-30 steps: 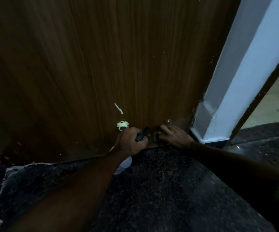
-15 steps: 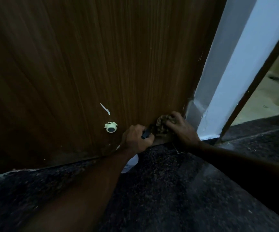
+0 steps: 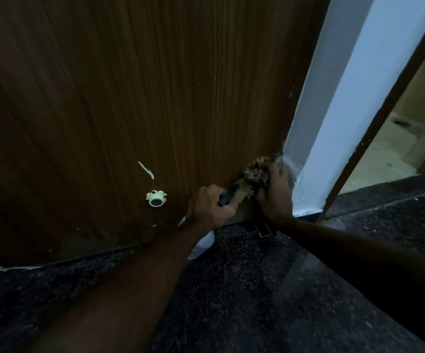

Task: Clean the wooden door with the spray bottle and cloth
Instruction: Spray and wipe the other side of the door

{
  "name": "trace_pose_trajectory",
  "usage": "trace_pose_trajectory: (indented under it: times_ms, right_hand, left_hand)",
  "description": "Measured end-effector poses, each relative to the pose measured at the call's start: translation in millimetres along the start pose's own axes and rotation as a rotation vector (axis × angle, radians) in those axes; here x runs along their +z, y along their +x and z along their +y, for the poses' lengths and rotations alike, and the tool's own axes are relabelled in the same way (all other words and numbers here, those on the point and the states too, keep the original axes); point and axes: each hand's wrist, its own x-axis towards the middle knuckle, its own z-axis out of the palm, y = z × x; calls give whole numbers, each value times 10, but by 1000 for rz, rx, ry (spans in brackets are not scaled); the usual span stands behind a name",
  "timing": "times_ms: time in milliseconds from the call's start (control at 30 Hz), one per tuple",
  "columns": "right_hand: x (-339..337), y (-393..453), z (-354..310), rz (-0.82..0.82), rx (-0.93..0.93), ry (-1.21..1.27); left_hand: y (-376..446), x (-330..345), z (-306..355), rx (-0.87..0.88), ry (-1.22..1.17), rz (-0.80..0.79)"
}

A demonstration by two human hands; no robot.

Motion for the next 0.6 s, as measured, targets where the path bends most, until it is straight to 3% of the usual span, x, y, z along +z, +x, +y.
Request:
trace_pose_trajectory:
  times_ms: [67,167,300,467,600]
  right_hand:
    - [47,23,-39,18,57,-3]
    - [103,-143,63,-183,95,-107]
    - [-44,-97,276,-454,-301,-418]
    - [-141,75,541,-509,-762,-727]
    - [-51,91,584,-499,-954,-798]
  left_hand:
    - [51,0,13,-2,-31,10]
    - [53,6,-15,20,6,-12]
    - [-58,101,-110,-6,59,-94]
    - [-186,152,-400,-89,152,-135]
    - [-256,238,-531,-115,254,-197]
